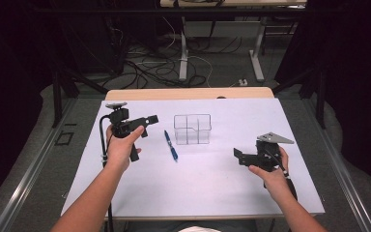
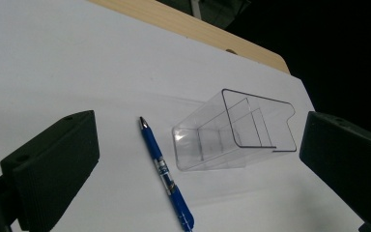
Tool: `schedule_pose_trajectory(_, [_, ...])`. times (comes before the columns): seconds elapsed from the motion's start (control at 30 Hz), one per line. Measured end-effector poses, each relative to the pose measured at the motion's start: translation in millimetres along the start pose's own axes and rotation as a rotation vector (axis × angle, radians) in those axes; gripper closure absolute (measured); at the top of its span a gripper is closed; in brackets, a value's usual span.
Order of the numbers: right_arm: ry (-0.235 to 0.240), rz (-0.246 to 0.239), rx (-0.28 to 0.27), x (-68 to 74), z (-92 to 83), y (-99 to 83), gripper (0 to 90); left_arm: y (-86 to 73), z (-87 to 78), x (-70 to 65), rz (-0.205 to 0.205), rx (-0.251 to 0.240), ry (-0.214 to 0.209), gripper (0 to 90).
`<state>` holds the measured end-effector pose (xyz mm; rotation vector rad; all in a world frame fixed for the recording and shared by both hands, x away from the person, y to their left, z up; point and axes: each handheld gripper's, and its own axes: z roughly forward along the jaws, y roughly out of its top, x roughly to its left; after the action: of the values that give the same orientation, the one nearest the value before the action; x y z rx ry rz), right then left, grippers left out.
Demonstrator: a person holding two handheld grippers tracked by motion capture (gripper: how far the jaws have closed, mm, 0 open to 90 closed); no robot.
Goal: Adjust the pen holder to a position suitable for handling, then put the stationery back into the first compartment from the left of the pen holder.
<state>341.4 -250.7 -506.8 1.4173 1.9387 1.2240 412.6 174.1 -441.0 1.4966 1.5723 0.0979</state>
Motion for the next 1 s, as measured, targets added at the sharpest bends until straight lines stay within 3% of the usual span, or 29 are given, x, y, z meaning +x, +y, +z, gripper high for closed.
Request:
schedule_pose_trajectory(0.2, [0.005,0.010,0.004,-0.6,-0.7,-0.2,3.0,4.1,11.1,1.3,-0.038,0.042,-0.014,0.4])
schedule_pose_trajectory(0.47, [0.005,0.013,0.001,-3.0,-1.1,-0.1,3.3,6.6,23.6,5.4,-0.070,0.069,0.003,2.1])
schedule_pose_trajectory(0.67, [0.006,0.014,0.005,-3.1,0.6,-0.4,3.6,5.9,31.4,10.3,-0.109,0.082,0.036,14.5])
schedule_pose_trajectory(0.73, [0.009,0.018,0.008,-2.6,0.4,-0.3,3.7,5.2,32.8,10.6,-0.101,0.083,0.056,16.1])
schedule_pose_trajectory(1.0, [0.015,0.009,0.006,-3.7,1.1,-0.7,4.3,0.6,43.3,12.5,-0.140,0.102,0.079,29.2])
